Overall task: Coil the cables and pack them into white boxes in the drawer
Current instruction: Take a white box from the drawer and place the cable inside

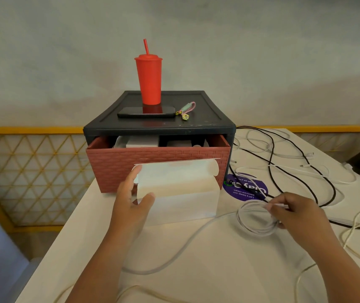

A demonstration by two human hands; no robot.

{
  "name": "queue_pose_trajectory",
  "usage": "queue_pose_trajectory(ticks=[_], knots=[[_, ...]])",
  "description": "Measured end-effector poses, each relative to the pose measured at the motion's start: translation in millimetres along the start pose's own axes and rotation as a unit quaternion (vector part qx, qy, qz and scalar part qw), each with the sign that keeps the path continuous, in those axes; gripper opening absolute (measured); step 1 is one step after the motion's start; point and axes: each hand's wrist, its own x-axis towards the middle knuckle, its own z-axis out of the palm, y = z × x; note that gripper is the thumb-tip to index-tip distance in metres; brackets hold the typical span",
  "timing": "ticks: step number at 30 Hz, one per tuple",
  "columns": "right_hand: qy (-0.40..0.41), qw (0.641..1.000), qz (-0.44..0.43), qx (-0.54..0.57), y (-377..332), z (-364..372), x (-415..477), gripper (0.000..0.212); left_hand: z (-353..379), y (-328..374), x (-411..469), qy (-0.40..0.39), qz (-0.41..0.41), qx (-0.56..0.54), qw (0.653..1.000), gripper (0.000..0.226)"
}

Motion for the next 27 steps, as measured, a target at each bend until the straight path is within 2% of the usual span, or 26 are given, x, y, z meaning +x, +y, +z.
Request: queue_pose_trajectory(ticks=[4,8,10,13,14,16,18,21,23,24,27], knots=[[0.025,0.993,-0.062,0.095,-18,9,-8,0.019,-2,0,-1,-0.018,0.017,0.01,1.0,0.066],[0.072,0.978,-0.147,0.133,-41,33,-17,0.028,-2,-1,0,-0.026,0.024,0.028,0.999,0.065],[0.106,0.961,-0.224,0.12,-53,47,-18,0.031,-2,0,0,-0.03,0.021,0.03,0.999,0.067],[0.174,0.894,-0.412,0.014,-67,61,-12,0.006,-3,0,0,-0.031,0.016,0.026,0.999,0.069],[0.19,0.866,-0.462,-0.023,-70,65,-8,0.009,-3,0,0,-0.031,0.015,0.025,0.999,0.069],[0.198,0.822,-0.53,-0.06,-73,72,1,0.013,-2,-2,0,-0.03,0.013,0.023,0.999,0.069],[0.2,0.792,-0.57,-0.09,-76,77,9,0.004,-2,-3,1,-0.027,0.015,0.025,0.999,0.07],[0.153,0.784,-0.583,-0.146,-76,81,19,0.013,-3,-4,1,-0.028,0.016,0.033,0.999,0.069],[0.099,0.79,-0.582,-0.166,-70,85,26,0.009,-3,-4,0,-0.027,0.013,0.031,0.999,0.069],[0.075,0.796,-0.577,-0.168,-66,86,29,0.004,-3,-4,0,-0.026,0.013,0.031,0.999,0.068],[0.029,0.827,-0.539,-0.158,-56,90,34,0.02,-3,-3,0,-0.027,0.016,0.034,0.999,0.067]])
